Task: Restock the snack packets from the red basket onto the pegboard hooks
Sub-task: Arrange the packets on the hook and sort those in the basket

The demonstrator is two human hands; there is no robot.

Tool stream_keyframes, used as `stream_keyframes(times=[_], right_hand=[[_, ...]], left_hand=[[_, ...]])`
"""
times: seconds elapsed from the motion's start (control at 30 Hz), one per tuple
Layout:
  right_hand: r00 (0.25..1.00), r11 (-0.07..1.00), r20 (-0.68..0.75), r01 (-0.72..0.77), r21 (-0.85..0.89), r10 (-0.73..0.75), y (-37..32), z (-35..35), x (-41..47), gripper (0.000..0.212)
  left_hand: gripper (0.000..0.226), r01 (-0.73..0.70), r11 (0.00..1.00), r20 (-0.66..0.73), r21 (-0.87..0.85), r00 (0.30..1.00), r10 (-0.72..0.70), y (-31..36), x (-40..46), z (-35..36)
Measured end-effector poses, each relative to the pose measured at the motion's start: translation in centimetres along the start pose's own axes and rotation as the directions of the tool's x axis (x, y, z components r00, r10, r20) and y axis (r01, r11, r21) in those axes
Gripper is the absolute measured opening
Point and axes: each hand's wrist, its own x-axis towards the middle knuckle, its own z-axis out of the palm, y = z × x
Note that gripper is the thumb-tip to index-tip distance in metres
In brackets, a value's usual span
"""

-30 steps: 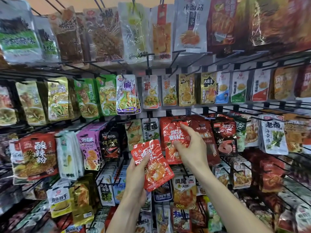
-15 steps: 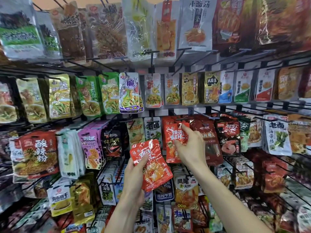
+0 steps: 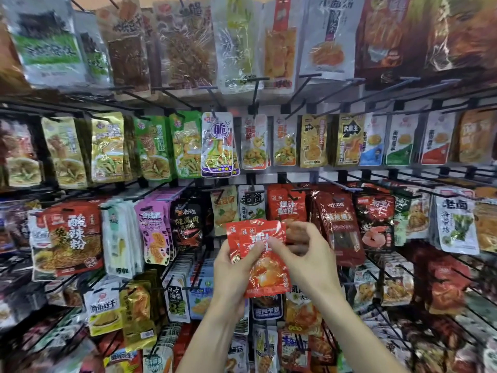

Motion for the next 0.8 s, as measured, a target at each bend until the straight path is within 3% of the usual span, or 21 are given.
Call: stream_keyframes(times=[0.13,0.4,0.53,0.63,0.8], right_hand=[[0.991,0.955,-0.012,-0.126,0.267,0.134,1.0,-0.4,0.7,0.041],[0.986,0.923,-0.126,-0.051,0.381,0.107,1.4,-1.7,1.7,0.034],[0.985,0.960,-0.172,0.034,0.279,0.015,1.3,-1.6,2.0,0.030],[0.986,0.977,-0.162,0.072,0.201,-0.039,1.3,-1.4,2.6,0.026],[0.982,0.986,-0.172,0.101,0.134,-0.077,1.5,-1.1,4.1,0.025]], left_hand=[[0.049,-0.029,0.999,0.028,0.029,0.999,0.028,-0.6,0.0,1.9],[0.038,-0.052,0.997,0.142,0.048,0.989,0.045,-0.8,-0.2,3.1],[0.048,-0.064,0.996,0.148,0.054,0.987,0.056,-0.6,-0.2,3.1],[0.036,-0.087,0.996,0.112,0.036,0.990,0.082,-0.6,0.0,3.2],[0.035,-0.114,0.992,0.051,0.054,0.992,0.111,-0.9,0.1,2.6]])
